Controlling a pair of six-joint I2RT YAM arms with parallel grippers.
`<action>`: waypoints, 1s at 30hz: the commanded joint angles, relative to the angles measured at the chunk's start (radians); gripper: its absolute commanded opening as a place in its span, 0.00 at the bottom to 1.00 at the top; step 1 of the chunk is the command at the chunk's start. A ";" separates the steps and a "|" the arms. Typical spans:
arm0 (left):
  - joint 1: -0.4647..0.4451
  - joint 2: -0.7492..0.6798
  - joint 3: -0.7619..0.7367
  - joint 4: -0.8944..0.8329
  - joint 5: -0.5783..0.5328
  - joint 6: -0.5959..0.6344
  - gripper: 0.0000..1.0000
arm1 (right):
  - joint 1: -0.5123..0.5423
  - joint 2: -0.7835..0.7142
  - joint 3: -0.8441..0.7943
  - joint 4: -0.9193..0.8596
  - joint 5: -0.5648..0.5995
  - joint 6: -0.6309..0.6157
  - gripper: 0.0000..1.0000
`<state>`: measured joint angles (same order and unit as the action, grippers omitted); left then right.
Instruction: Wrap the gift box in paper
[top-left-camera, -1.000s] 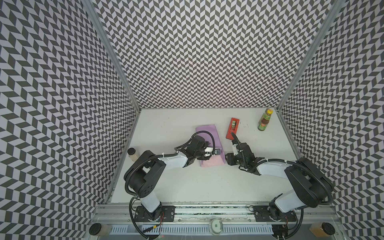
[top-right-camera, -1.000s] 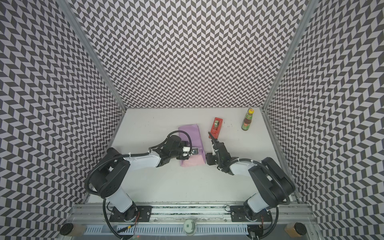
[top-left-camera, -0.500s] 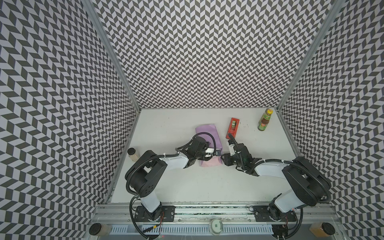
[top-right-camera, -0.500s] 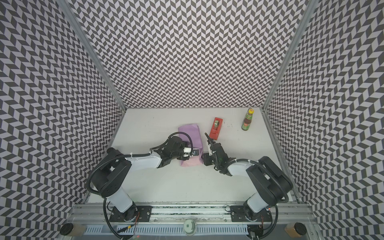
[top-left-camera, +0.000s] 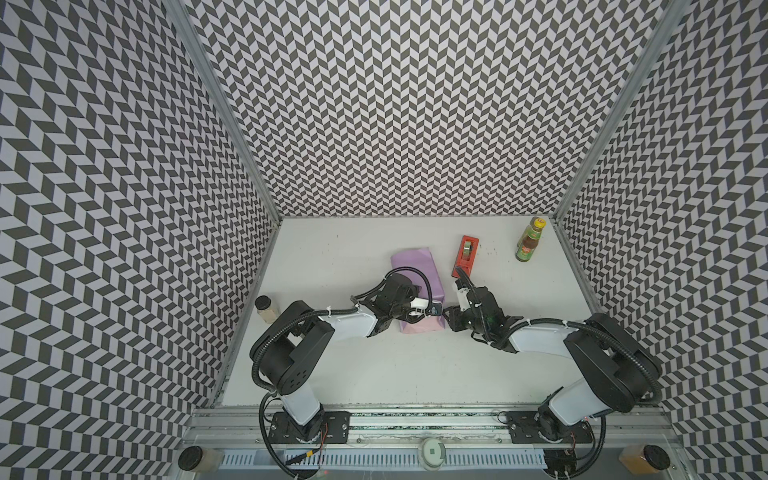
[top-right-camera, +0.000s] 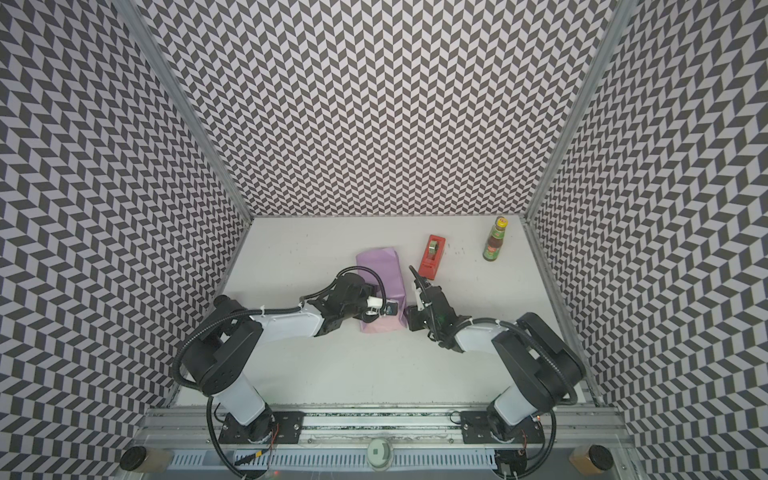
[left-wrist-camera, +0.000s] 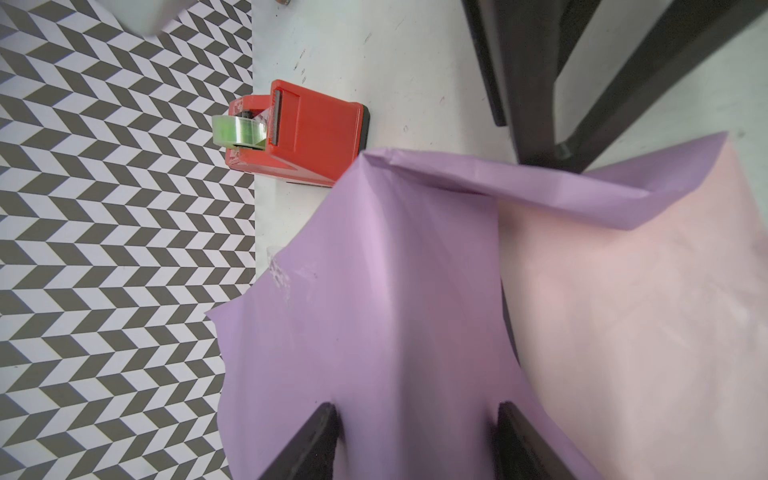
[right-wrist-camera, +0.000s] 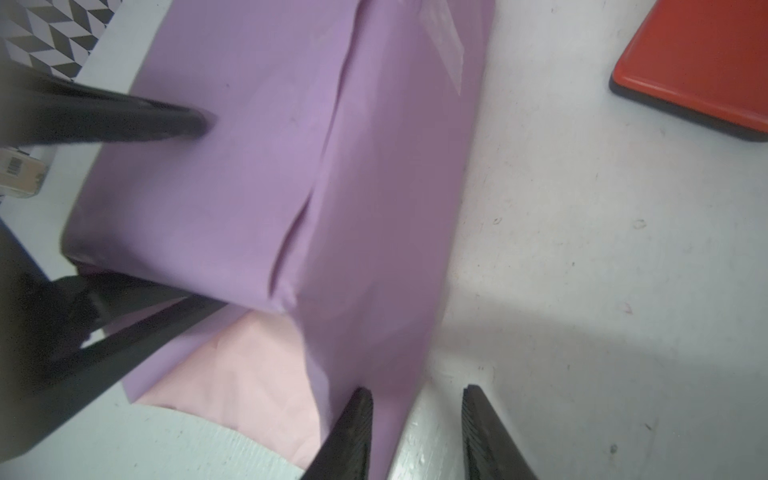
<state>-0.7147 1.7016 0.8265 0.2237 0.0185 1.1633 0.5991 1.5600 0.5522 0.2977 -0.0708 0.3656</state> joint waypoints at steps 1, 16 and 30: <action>-0.021 0.013 -0.034 -0.082 0.022 0.026 0.62 | 0.001 0.003 0.001 0.007 0.046 0.004 0.35; -0.032 0.020 -0.051 -0.056 0.009 0.029 0.62 | 0.017 0.076 0.018 0.002 0.043 0.035 0.25; -0.046 0.021 -0.072 -0.054 -0.005 0.068 0.62 | 0.030 0.111 -0.006 0.173 -0.098 0.120 0.22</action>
<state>-0.7403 1.7016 0.7948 0.2749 -0.0269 1.2144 0.6209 1.6588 0.5617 0.3939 -0.1322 0.4500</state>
